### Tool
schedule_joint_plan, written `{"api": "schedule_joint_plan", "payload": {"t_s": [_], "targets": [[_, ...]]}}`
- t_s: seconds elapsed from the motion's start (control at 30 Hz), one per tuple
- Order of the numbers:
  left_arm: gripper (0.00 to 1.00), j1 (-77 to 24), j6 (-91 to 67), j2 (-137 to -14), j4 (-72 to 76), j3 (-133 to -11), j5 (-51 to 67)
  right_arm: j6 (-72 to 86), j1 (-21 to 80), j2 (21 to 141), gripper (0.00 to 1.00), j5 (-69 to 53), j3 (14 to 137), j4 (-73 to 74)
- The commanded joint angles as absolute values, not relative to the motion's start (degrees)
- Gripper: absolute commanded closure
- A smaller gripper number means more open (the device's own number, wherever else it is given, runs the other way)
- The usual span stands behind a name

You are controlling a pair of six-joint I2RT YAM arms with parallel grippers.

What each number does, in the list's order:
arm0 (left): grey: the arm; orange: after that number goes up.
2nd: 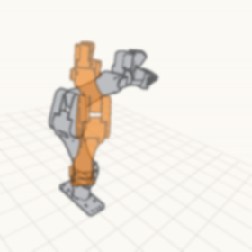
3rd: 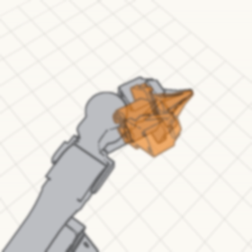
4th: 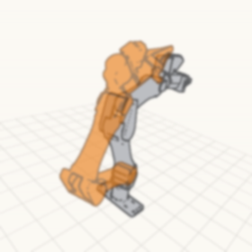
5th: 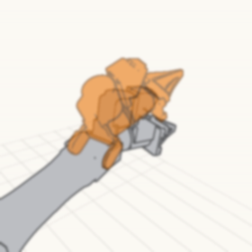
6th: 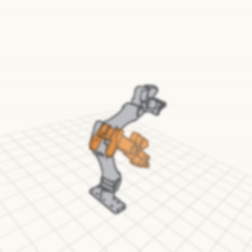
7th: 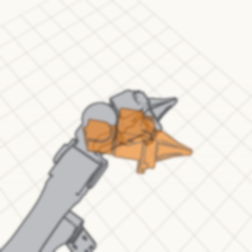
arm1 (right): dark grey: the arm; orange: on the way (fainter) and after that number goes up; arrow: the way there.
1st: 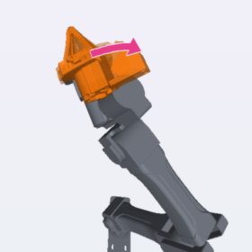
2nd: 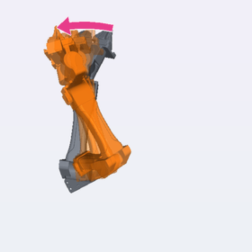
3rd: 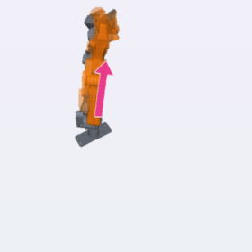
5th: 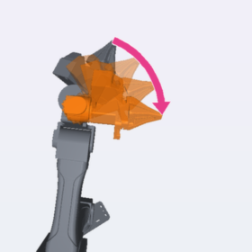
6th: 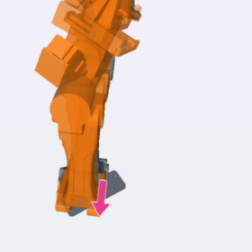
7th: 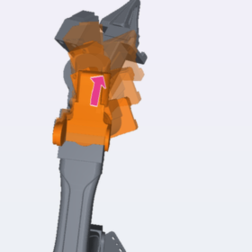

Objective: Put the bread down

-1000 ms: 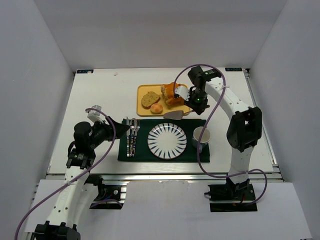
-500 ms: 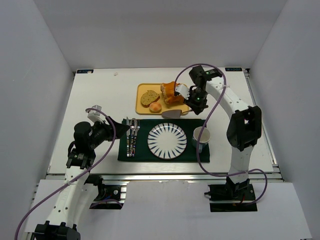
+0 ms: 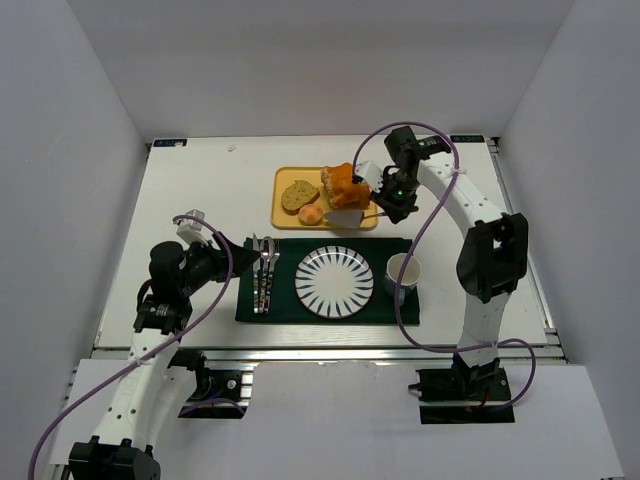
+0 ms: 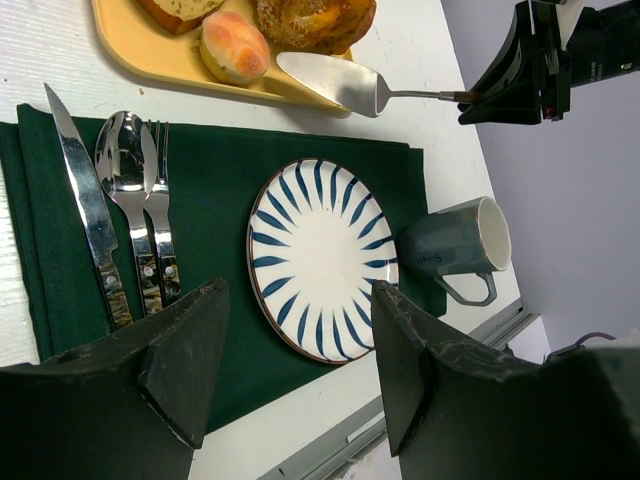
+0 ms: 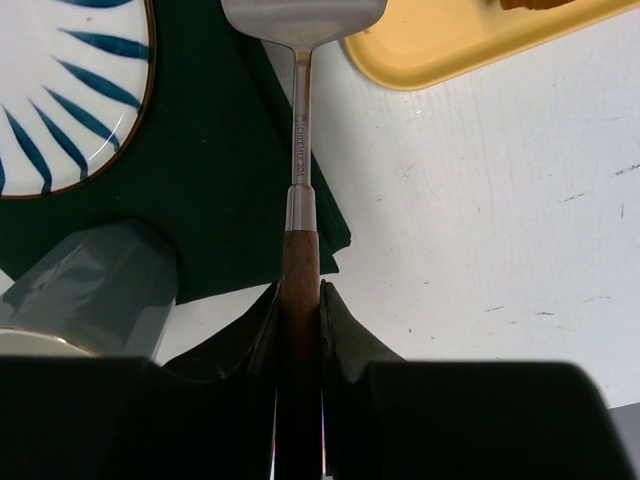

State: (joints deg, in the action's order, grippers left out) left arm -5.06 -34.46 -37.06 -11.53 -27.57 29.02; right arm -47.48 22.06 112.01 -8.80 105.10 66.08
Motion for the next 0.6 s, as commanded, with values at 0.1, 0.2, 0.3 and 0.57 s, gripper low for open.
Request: {"api": "schedule_joint_plan", "payload": {"t_s": [0.1,0.2,0.3,0.57], "targets": [[0.32,-5.27,-33.49,-36.83,-10.81,-29.44,29.62,-44.74,21.88,114.43,1.0,-7.3,107.49,63.11],[0.32,-5.27,-33.4,-36.74,-11.25,-29.71,29.36,-44.82,21.88,115.75,1.0,-6.16,108.37,63.28],[0.32,-5.27,-33.4,-36.56,-11.34,-29.62,29.18,-45.09,21.89,116.46,1.0,-5.89,108.2,63.89],[0.32,-5.27,-33.4,-36.91,-11.69,-29.71,29.27,-45.88,22.76,118.65,1.0,-7.47,108.54,62.49]]}}
